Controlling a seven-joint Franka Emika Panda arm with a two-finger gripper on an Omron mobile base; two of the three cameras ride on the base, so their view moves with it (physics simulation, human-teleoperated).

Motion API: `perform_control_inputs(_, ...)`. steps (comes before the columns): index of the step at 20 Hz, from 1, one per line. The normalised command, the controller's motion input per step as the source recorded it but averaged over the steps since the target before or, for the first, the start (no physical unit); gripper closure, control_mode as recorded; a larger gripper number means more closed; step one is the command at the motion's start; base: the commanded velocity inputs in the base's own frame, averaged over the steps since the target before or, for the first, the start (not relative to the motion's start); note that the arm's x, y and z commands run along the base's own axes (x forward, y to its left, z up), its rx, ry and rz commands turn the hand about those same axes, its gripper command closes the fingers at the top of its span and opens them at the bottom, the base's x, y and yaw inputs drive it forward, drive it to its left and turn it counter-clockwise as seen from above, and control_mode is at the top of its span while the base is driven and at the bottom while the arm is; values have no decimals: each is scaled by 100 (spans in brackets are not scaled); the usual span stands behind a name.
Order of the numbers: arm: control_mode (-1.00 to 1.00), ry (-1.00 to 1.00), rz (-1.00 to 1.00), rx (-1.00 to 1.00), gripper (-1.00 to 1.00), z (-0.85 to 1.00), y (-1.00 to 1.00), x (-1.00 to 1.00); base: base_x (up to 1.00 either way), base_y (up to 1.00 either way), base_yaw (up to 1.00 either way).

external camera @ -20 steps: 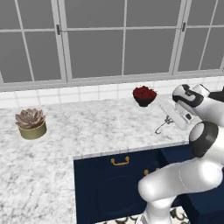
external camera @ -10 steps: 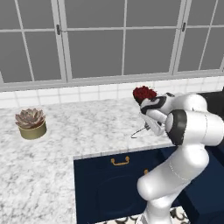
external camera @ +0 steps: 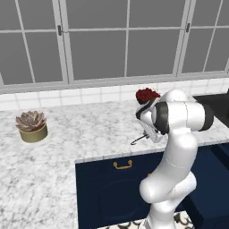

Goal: Pick the ladle from the drawer and place it on the counter.

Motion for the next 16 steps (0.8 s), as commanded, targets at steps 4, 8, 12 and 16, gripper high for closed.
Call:
perform_control_inputs(4, -100, 0, -1, 0, -100, -54, 0, 43, 0, 0, 0)
perform_control_inputs(8, -100, 0, 0, 0, -100, -9, 0, 26, 0, 0, 0)
perform_control_inputs(12, -100, -4, 0, 0, -100, 4, 4, -16, 0, 0, 0)
perform_control_inputs(16, -100, -3, -3, -1, -100, 15, 7, -74, 0, 0, 0)
